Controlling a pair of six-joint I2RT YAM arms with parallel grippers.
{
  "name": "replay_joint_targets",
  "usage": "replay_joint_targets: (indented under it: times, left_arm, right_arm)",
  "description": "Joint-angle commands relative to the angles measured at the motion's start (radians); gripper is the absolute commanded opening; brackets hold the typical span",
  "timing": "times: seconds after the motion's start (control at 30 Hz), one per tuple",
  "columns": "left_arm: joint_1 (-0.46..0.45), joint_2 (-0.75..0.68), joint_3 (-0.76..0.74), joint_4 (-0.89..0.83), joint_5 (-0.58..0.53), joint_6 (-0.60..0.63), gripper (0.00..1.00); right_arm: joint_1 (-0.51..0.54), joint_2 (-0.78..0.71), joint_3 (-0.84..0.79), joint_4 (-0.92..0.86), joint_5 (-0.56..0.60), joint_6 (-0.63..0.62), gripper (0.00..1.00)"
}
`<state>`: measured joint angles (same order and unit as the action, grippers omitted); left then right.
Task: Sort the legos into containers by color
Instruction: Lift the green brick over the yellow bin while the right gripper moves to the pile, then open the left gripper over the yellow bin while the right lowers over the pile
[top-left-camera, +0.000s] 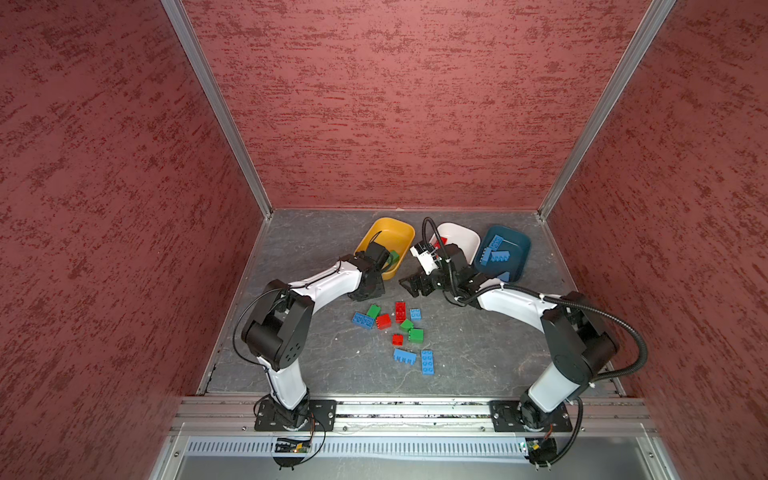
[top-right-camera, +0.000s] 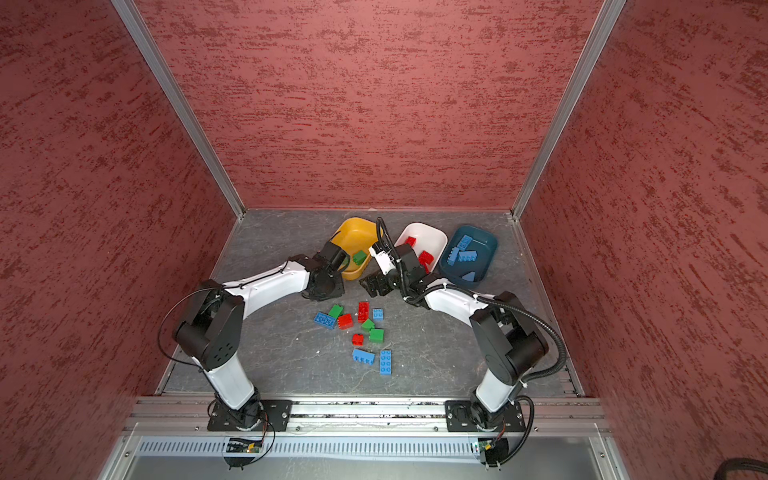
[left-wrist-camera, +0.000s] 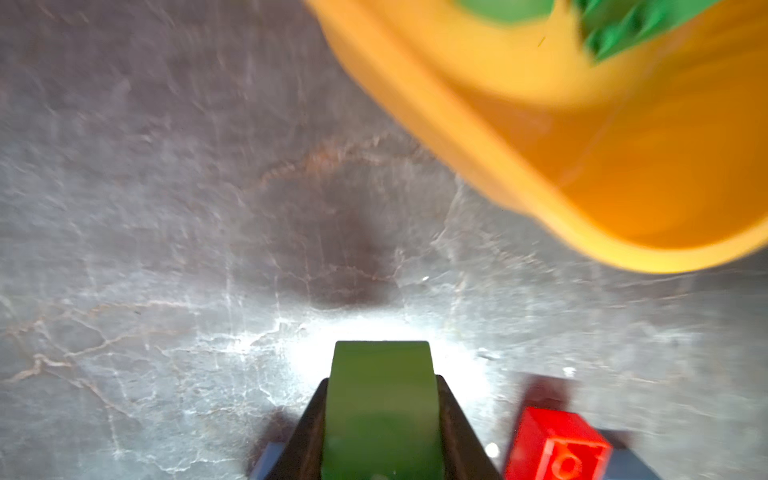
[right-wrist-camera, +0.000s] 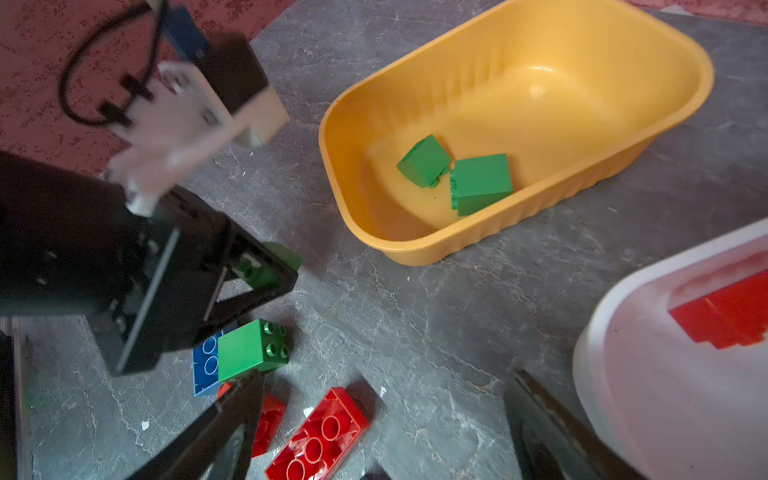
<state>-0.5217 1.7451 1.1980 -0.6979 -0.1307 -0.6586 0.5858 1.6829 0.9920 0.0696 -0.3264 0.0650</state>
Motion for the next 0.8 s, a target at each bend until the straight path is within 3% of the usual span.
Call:
replay_joint_targets:
  times: [0.0,0.33,0.57,0.77]
  left_arm:
    - [0.019,-0.034,0.036,0.021,0.026,0.001,0.25]
    - [0.069,0.026,0.196,0.103,0.072,0.049,0.26]
    - [0.101,0.166,0.346,0.130,0.075,0.089,0.27]
    - [0.152,0.332,0.525,0.134,0.156,0.097,0.27]
  right_arm:
    - [0.009,0.017,0.029,0.001,-0.012,-0.053,0.91]
    - [0.014,0.026,0.048,-0.088,-0.037,-0.197,0.92]
    - [0.030,0.052,0.071,-0.141,-0.043,-0.289,0.91]
    - [0.050,0.081,0.099,-0.203,-0.069,-0.374,0.91]
